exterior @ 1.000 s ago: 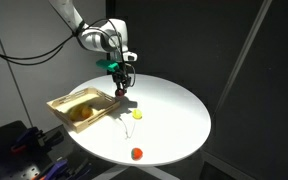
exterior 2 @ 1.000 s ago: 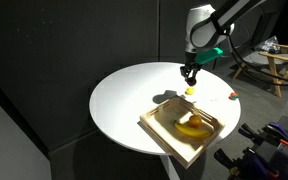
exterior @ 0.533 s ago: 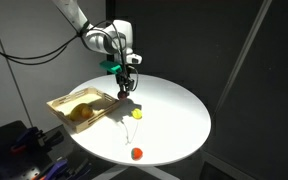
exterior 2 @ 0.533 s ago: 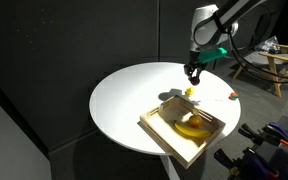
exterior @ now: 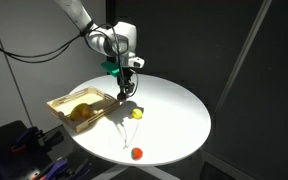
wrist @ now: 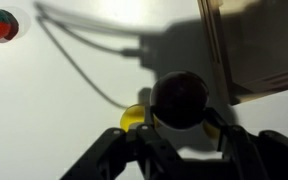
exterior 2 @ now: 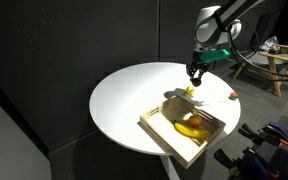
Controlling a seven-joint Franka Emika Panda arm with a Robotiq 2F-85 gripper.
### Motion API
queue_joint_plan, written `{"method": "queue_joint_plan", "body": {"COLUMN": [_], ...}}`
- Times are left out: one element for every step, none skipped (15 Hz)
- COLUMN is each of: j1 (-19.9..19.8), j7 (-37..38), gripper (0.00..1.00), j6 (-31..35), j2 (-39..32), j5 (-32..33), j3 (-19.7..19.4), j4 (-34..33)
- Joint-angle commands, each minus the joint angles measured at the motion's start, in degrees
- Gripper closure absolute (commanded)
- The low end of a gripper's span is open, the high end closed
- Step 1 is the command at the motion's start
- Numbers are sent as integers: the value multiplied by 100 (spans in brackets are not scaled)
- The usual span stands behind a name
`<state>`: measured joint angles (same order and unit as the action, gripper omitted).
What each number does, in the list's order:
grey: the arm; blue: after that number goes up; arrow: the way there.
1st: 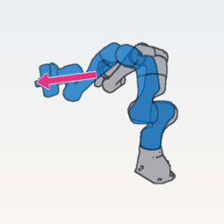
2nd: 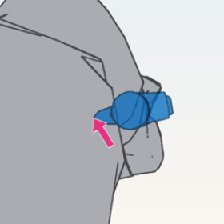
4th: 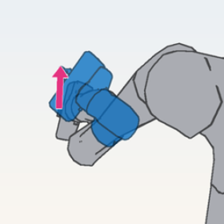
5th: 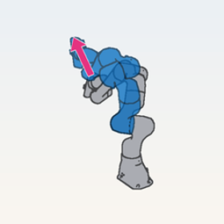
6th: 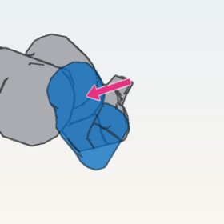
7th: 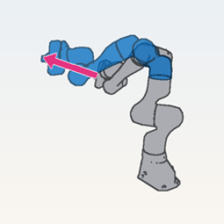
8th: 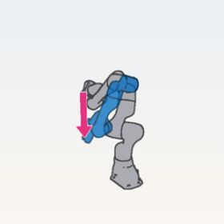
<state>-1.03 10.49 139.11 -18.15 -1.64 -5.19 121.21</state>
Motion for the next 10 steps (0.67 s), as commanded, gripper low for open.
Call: {"method": "queue_joint_plan", "body": {"j1": [-98,-93,-34,-33,-33,-32,-32,-32,-32,-32], "j7": [-138,-130,5,6,6,6,6,6,6,6], "gripper": [72,72,72,47,47,47,47,47,47,47], "j6": [-70,-74,-18,-17,-17,-17,-17,-17,-17,-16], "j2": [92,93,2,-3,-11,-18,-22,-24,-24,-24], "j5": [-136,-126,1,1,1,1,1,1,1,1], "j3": [75,73,29,29,29,29,29,29,29,29], "j4": [65,68,15,16,16,16,16,16,16,16]}}
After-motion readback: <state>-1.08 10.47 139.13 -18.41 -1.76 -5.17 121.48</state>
